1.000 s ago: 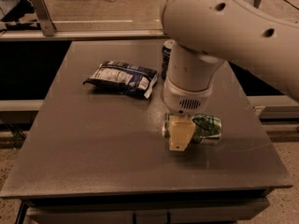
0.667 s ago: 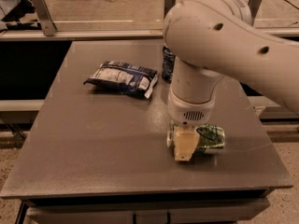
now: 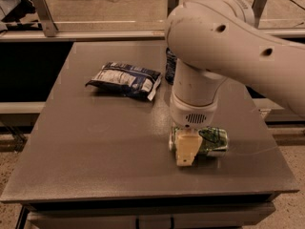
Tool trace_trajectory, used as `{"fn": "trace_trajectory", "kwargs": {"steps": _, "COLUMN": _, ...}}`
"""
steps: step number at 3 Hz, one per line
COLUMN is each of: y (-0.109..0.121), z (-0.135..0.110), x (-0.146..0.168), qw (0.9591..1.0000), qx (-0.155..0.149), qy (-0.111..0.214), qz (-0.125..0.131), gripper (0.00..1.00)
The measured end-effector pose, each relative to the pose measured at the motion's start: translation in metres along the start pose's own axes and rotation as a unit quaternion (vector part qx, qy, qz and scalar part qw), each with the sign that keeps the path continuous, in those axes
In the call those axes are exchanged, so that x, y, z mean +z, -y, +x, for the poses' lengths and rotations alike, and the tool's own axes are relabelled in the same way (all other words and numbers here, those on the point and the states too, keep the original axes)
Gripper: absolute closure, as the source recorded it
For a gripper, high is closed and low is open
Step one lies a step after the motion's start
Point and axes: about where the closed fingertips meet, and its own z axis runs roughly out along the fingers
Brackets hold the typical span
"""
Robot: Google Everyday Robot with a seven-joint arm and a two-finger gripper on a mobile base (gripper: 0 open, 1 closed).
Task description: Knock green can over
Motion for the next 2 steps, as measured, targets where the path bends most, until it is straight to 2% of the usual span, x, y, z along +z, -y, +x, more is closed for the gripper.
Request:
{"fn": "trace_trajectory", "kwargs": {"steps": 1, "y": 0.0003, "z": -0.0007, "x": -0.0003, "qw": 1.0000, "qx": 0.000, "qy": 0.001, "qz": 0.002, "gripper": 0.00}}
{"fn": "trace_trajectory", "kwargs": {"steps": 2, "y": 0.0003, "z": -0.0007, "x": -0.0004, "qw": 1.0000, "qx": 0.000, "qy": 0.001, "qz": 0.002, "gripper": 0.00}}
